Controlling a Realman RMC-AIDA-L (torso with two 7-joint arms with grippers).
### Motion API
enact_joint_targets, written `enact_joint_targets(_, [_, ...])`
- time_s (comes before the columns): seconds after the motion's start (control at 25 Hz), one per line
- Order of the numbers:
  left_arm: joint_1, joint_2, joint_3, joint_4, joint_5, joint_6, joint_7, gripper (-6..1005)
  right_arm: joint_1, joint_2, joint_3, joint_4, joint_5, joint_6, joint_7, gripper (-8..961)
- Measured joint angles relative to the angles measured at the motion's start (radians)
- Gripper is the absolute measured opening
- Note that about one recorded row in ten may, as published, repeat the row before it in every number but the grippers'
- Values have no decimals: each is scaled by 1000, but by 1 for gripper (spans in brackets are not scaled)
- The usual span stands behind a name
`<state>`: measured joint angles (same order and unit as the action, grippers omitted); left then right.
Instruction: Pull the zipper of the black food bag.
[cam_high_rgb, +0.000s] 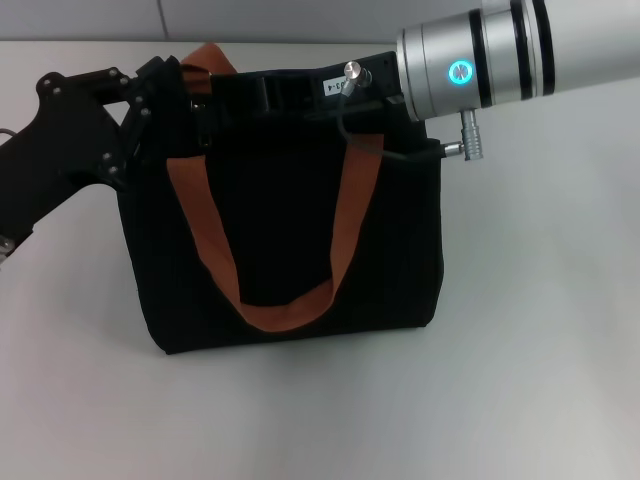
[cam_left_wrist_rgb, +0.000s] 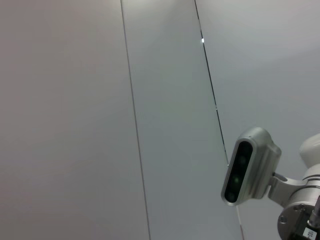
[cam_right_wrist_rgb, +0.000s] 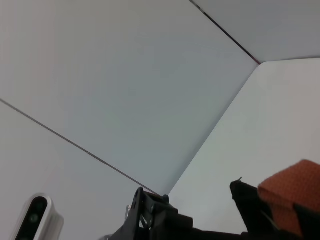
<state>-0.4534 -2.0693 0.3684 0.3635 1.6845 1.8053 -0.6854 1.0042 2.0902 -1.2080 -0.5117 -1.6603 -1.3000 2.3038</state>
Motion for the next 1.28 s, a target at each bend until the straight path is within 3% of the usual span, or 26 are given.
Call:
enact_joint_targets(0.28, [14,0,0,0,-18,-16,2,45,5,0,-78,-67,-7,25,16,2])
enact_joint_targets(0.56, [22,0,0,0,-19,-17,2,46,14,-2,-89,-74,-15,38,30,-2])
enact_joint_targets(1.28, [54,1,0,-2,-42,-21,17,50,-1,-1,-150,-283,-235,64,289,-1])
